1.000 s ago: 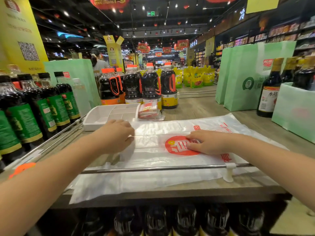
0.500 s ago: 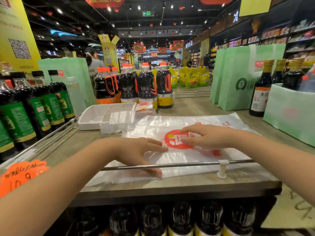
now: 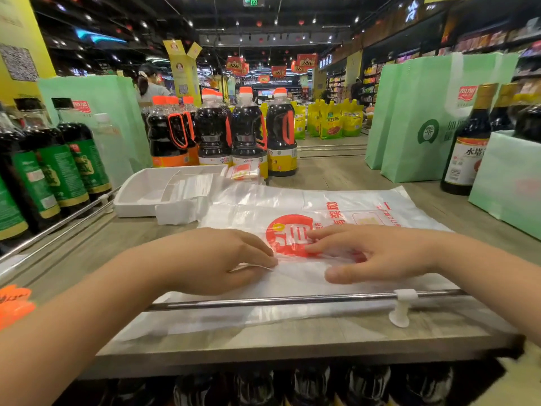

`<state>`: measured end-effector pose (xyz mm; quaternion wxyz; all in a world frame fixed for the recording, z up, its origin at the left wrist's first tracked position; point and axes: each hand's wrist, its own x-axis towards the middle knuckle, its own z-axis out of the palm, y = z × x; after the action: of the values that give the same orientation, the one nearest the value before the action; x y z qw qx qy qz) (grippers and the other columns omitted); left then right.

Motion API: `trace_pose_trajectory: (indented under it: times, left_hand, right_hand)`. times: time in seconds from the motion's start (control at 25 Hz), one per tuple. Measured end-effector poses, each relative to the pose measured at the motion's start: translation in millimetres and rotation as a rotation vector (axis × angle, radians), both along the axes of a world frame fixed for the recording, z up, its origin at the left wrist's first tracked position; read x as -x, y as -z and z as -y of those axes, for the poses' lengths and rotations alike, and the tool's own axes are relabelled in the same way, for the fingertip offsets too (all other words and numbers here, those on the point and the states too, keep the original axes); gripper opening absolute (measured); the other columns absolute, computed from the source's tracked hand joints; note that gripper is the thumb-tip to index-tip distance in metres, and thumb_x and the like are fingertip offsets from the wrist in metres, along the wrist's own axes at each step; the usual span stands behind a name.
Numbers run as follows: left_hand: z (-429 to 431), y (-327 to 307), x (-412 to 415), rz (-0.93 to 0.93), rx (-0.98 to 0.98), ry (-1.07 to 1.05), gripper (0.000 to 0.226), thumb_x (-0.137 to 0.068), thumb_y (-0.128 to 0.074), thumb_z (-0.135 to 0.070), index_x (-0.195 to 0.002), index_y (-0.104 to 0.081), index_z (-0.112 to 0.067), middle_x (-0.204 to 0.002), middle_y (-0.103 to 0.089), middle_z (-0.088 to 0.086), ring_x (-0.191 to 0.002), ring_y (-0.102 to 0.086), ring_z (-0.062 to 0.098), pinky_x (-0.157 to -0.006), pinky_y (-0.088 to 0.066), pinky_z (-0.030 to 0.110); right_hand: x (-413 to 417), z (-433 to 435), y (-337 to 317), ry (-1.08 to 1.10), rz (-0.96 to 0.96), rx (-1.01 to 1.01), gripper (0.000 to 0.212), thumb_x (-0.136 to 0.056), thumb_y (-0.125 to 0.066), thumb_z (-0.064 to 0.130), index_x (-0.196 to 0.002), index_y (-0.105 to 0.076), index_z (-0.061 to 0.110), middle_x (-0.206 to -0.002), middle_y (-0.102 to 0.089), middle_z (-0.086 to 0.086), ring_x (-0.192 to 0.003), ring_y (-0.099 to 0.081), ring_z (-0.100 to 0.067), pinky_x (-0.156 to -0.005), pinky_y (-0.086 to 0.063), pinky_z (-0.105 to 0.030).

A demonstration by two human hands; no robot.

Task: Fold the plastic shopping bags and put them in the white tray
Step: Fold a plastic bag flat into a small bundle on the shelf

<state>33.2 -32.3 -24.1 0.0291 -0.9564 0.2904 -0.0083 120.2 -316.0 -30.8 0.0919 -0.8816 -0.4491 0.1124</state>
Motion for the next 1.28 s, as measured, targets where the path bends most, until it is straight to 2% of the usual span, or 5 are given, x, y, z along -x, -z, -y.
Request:
trace_pose_trajectory:
  times: [0.4,0.68,1.0,1.16,1.28]
  left_hand:
    - [-16,3,-7,-0.149,0.241,-0.184,0.032,-0.098,-0.048,-0.055,-0.114,-0.07,-0.039,-0.115,-0.054,-0.029,-0.101,-0.055,-0.005,-0.084,-0.043,0.017]
    - [-27,-18,9,-0.394,0.291,-0.213,0.041,-0.085,-0.047,-0.068,-0.117,-0.066,-0.051,-0.124,-0.057,-0.034,-0.112,-0.057,-0.009,-0.092,-0.043,0.016]
    - [-50,-29,-11,-0.338,0.582,-0.357,0.023,-0.093,-0.062,-0.03,-0.107,-0.071,-0.015,-0.098,-0.077,-0.001,-0.091,-0.075,0.018,-0.094,-0.055,0.043]
    - [-57,-30,-22,-0.204,0.357,-0.476,0.02,-0.089,-0.07,-0.037,-0.103,-0.069,-0.022,-0.084,-0.076,-0.008,-0.079,-0.072,0.008,-0.086,-0.052,0.03]
    - [-50,-20,-23,0.051,0.076,-0.47,0.054,-0.085,-0.071,-0.05,-0.133,-0.051,-0.036,-0.119,-0.065,-0.013,-0.097,-0.06,0.005,-0.089,-0.048,0.027]
  right_hand:
    - [9,31,-14,-0.025,0.07,-0.004,0.041,-0.094,-0.059,0.037,-0.134,-0.056,0.047,-0.139,-0.043,0.04,-0.131,-0.034,0.019,-0.114,-0.026,-0.012]
    - [19,56,-28,0.106,0.098,0.057,0.037,-0.087,-0.045,0.068,-0.111,-0.068,0.051,-0.113,-0.065,0.031,-0.108,-0.06,0.004,-0.095,-0.048,-0.03]
    - [5,71,-35,0.367,0.145,-0.111,0.042,-0.075,-0.062,0.067,-0.113,-0.059,0.05,-0.087,-0.072,0.022,-0.083,-0.063,0.007,-0.08,-0.048,-0.023]
    - [-6,74,-44,0.422,0.18,0.003,0.054,-0.075,-0.059,0.069,-0.122,-0.051,0.044,-0.072,-0.072,0.021,-0.076,-0.062,0.008,-0.076,-0.044,-0.026]
    - [-13,75,-42,0.444,0.285,0.134,0.068,-0.072,-0.053,0.078,-0.132,-0.047,0.046,-0.085,-0.066,0.025,-0.081,-0.056,0.006,-0.077,-0.047,-0.03]
